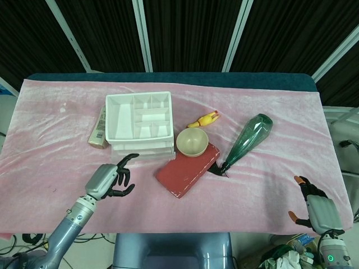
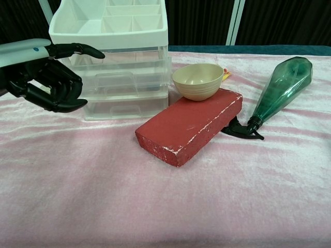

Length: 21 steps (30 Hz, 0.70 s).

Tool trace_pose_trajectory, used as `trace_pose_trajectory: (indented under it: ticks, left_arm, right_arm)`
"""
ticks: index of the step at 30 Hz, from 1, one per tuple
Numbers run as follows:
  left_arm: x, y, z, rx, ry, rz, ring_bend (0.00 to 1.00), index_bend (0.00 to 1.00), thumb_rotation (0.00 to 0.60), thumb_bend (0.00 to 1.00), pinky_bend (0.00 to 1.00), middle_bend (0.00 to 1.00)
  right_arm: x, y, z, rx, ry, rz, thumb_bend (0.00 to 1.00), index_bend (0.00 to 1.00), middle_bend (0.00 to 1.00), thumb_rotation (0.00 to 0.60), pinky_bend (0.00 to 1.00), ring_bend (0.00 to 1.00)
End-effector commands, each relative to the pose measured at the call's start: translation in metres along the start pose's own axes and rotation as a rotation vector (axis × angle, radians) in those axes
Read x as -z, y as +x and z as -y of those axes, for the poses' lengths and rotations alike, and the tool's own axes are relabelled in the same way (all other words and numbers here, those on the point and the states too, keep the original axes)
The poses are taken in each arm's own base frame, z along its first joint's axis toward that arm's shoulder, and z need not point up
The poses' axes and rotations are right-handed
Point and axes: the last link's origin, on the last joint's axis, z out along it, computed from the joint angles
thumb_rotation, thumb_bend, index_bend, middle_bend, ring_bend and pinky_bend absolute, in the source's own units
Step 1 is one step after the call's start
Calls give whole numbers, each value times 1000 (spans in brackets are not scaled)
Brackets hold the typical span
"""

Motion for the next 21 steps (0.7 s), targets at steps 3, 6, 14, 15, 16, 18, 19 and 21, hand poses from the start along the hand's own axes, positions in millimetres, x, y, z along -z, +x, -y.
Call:
trace_pose_trajectory:
  ticks: [3, 6, 14, 15, 16, 18, 19, 21]
  left_arm:
    - [-3, -2, 1, -2, 12, -2, 661, 159, 600, 349, 713, 696]
    - [-3, -4, 1, -1, 20, 3, 661, 169, 600, 349, 713, 697]
    - [-1, -3, 0, -4, 26, -6, 669, 194, 600, 349, 716, 703]
    - [-1, -3, 0, -4, 26, -9, 671, 194, 600, 349, 716, 705]
    - [-1, -2, 0, -4, 27, -10, 672, 194, 600, 349, 717, 706]
    - [0, -3, 1, -4, 30, -6, 673, 194, 600, 349, 717, 707]
    - [0, -3, 0, -3, 31, 0, 673, 195, 600, 349, 718, 707]
    - [2, -4, 0, -1, 29, 12, 674, 196, 600, 349, 719, 708]
  right_arm:
    - [0, 0, 0, -1, -1, 2, 179, 95, 66, 600, 191, 148]
    - [0, 0, 0, -2, -1, 2, 179, 95, 66, 600, 191, 148]
    - [0, 0, 0, -2, 1, 5, 179, 95, 66, 600, 191, 148]
    - [0, 0, 0, -2, 1, 6, 179, 95, 66, 600, 191, 148]
    - [0, 0, 0, -2, 0, 6, 179, 95, 66, 600, 191, 148]
    - [0, 0, 0, -2, 0, 7, 180, 95, 66, 600, 191, 148]
    - [0, 0, 0, -3, 0, 7, 180, 95, 66, 600, 192, 148]
    - [0, 0, 0, -3, -1, 8, 180, 95, 66, 600, 192, 148]
